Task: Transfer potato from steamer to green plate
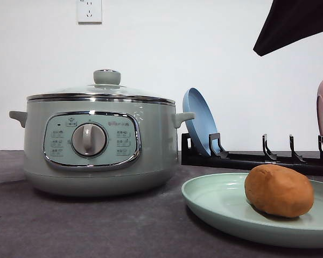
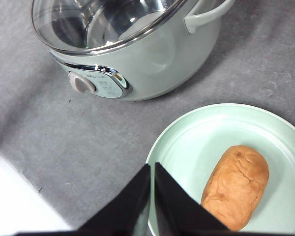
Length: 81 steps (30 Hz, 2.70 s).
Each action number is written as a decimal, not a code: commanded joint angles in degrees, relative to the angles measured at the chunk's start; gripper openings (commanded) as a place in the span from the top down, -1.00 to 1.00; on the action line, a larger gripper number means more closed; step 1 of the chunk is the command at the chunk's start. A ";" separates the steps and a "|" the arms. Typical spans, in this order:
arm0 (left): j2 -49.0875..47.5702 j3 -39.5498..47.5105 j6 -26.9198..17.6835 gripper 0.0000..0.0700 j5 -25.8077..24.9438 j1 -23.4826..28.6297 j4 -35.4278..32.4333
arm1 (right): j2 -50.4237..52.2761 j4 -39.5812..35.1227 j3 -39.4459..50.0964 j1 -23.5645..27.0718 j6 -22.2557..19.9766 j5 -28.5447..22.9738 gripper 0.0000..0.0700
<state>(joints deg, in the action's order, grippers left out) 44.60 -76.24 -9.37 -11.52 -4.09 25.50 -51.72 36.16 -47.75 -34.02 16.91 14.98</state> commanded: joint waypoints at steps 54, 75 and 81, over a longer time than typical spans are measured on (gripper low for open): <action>-44.43 75.57 1.22 1.00 7.70 4.49 -14.88 | -0.20 -0.59 -0.70 -0.35 -0.48 0.00 1.00; -44.43 75.57 3.00 1.00 7.70 4.49 -14.86 | -0.17 -0.59 -0.70 -0.35 -0.48 0.00 1.00; -44.43 75.57 3.00 1.00 7.70 4.49 -14.86 | -0.07 -0.61 -0.70 -0.42 -0.90 -0.11 1.00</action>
<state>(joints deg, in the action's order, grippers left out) 0.30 -1.87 -6.68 -3.95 0.27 10.20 -51.71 36.15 -47.75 -34.02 16.79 14.97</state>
